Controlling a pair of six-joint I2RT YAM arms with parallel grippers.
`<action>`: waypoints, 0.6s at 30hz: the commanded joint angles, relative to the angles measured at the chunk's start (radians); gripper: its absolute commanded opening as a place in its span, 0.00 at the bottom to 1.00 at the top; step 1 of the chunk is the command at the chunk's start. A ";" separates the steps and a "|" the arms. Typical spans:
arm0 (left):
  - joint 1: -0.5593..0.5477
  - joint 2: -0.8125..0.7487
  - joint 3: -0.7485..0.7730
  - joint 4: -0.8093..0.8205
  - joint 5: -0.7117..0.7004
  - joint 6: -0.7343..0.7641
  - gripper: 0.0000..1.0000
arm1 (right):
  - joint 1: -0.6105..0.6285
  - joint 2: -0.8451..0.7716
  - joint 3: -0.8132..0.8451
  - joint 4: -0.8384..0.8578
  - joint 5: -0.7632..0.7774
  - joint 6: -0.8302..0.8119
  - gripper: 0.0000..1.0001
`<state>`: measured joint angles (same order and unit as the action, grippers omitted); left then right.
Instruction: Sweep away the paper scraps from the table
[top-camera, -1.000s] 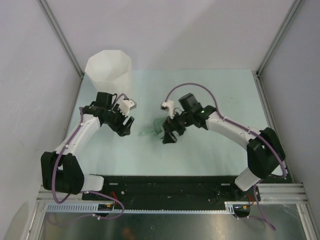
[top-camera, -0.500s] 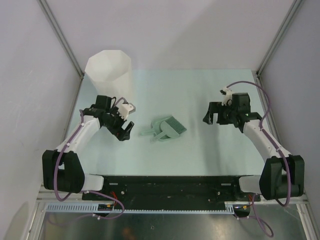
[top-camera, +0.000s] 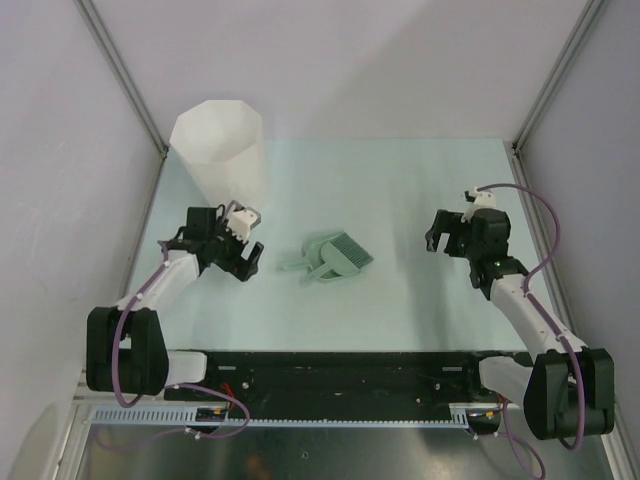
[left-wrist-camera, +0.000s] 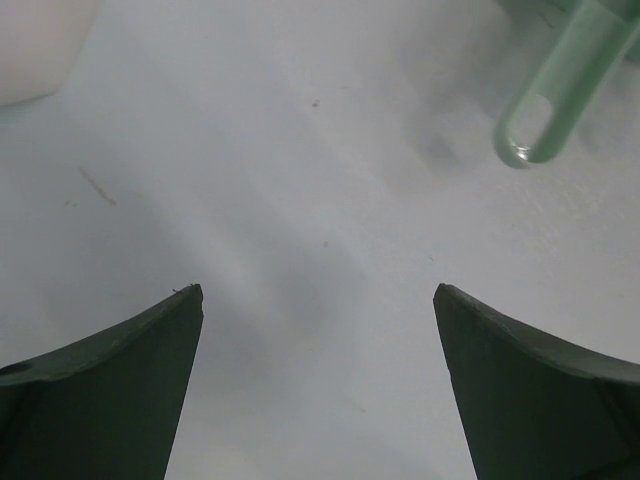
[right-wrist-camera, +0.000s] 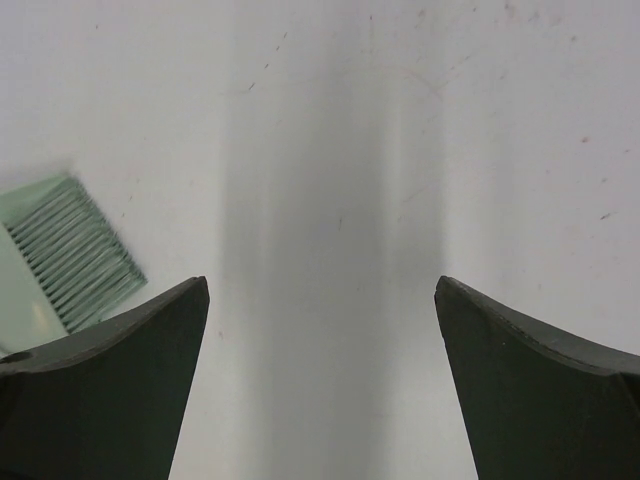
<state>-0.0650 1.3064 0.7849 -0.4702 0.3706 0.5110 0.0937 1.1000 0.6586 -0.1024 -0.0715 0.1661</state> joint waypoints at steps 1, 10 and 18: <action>0.007 -0.062 -0.064 0.264 -0.096 -0.137 1.00 | -0.003 -0.042 -0.046 0.187 0.070 0.010 1.00; 0.007 -0.182 -0.343 0.821 -0.240 -0.339 1.00 | -0.003 -0.078 -0.215 0.452 0.225 -0.011 1.00; 0.007 -0.156 -0.538 1.272 -0.295 -0.404 1.00 | -0.003 -0.048 -0.460 0.920 0.329 -0.086 1.00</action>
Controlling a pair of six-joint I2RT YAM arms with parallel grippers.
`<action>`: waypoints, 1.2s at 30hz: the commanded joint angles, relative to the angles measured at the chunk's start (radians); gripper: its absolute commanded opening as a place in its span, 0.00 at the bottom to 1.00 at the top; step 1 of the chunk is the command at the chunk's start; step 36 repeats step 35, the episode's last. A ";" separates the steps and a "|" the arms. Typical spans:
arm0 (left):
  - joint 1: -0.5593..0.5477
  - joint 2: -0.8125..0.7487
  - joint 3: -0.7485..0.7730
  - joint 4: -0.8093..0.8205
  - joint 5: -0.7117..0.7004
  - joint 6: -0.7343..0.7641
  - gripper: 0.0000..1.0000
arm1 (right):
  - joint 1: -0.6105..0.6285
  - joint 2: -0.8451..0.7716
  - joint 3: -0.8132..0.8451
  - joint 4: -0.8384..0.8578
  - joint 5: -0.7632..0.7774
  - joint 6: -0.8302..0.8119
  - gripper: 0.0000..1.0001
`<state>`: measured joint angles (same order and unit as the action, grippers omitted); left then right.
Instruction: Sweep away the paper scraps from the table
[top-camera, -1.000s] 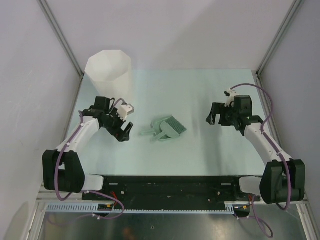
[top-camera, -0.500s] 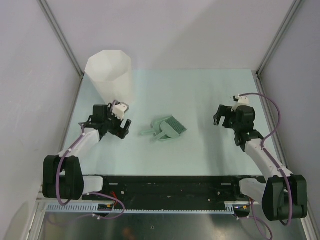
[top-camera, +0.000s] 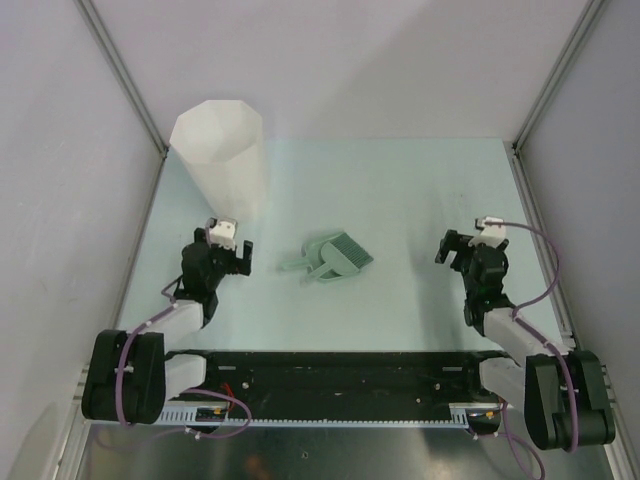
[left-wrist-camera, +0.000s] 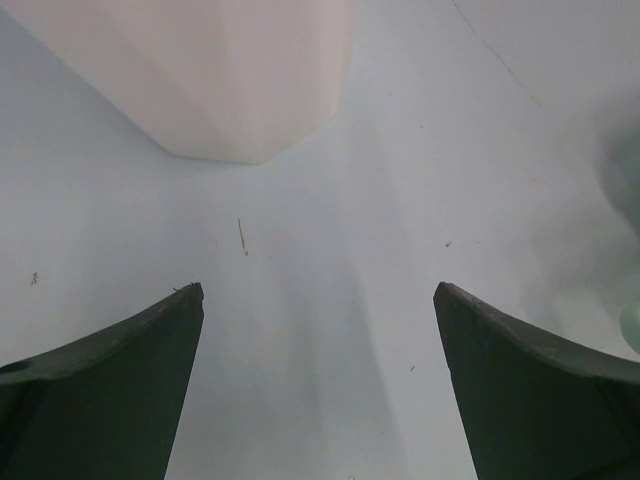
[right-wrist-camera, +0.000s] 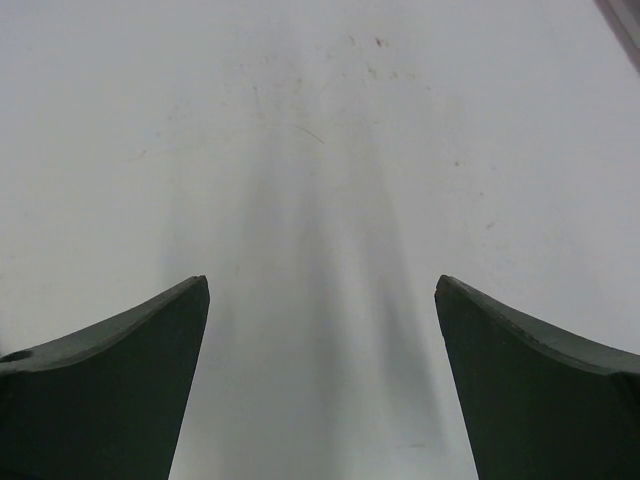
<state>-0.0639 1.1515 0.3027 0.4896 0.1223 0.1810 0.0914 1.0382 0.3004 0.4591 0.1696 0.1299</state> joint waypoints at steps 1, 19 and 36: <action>0.006 -0.003 -0.057 0.317 -0.044 -0.071 1.00 | -0.002 0.029 -0.131 0.415 0.094 -0.061 1.00; 0.010 0.185 -0.191 0.808 -0.076 -0.101 1.00 | -0.001 0.434 -0.107 0.763 -0.013 -0.173 1.00; 0.010 0.186 -0.168 0.762 -0.075 -0.100 1.00 | -0.018 0.438 -0.067 0.687 -0.001 -0.145 1.00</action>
